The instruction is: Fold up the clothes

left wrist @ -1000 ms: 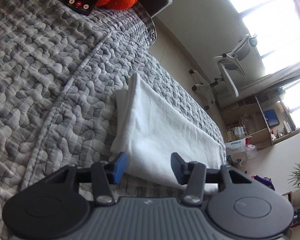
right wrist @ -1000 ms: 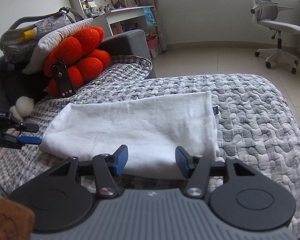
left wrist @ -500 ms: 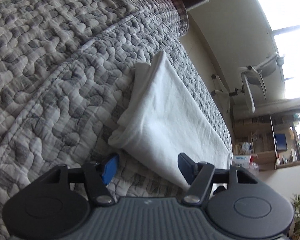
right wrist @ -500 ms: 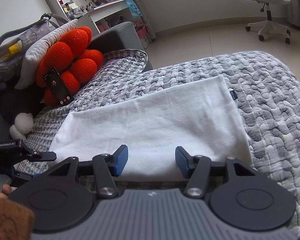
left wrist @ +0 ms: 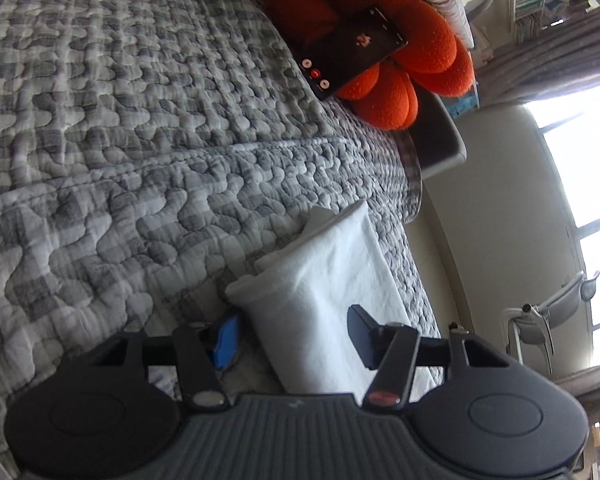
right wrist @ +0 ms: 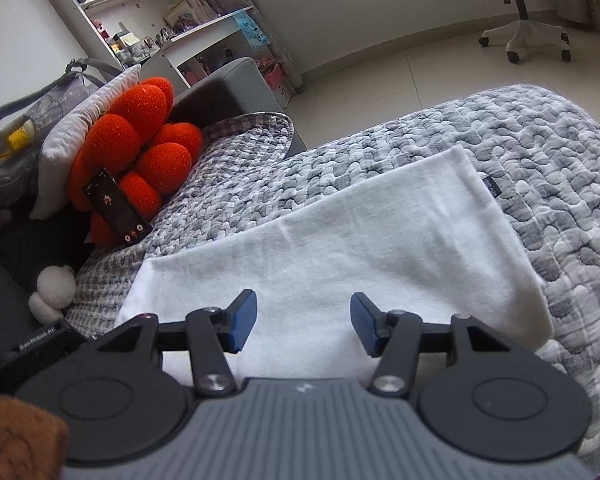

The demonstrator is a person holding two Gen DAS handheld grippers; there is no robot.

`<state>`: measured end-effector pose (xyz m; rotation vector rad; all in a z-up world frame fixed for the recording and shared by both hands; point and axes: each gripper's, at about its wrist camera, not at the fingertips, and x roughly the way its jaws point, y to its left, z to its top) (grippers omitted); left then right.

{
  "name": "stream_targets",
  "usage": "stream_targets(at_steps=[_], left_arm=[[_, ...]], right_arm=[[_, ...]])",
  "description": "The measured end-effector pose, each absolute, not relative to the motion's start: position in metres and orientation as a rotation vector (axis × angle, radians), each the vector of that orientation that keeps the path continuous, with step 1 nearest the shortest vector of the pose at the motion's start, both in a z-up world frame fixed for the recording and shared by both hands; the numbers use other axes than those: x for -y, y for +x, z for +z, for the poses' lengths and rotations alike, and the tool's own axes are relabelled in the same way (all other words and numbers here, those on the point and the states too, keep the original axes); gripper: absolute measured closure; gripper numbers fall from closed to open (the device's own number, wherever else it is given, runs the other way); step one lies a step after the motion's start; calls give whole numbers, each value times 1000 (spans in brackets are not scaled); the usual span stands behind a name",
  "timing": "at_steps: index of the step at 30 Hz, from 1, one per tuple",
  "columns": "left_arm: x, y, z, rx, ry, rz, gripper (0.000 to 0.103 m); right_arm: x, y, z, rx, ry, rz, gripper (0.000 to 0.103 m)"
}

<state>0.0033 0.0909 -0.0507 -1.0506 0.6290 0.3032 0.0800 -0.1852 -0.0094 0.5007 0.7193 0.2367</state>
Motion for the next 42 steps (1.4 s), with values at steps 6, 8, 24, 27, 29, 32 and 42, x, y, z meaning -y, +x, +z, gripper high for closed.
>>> stream_targets(at_steps=[6, 8, 24, 27, 29, 32, 42], left_arm=[[-82, 3, -53, -578, -1049, 379, 60], [-80, 2, -53, -570, -1041, 402, 65], [-64, -3, -44, -498, -944, 390, 83], [-61, -3, -40, -476, -922, 366, 86], [-60, -2, -36, -456, -906, 346, 87], [-56, -2, -30, -431, -884, 323, 88], [-32, -8, -9, -308, -754, 200, 91]], right_arm=[[185, 86, -8, -728, 594, 258, 57], [182, 88, -8, -730, 599, 261, 60], [171, 107, -23, -803, 693, 233, 84], [166, 110, -30, -830, 694, 232, 87], [163, 111, -34, -845, 673, 225, 97], [162, 113, -37, -853, 638, 221, 103], [180, 109, -32, -843, 752, 262, 81]])
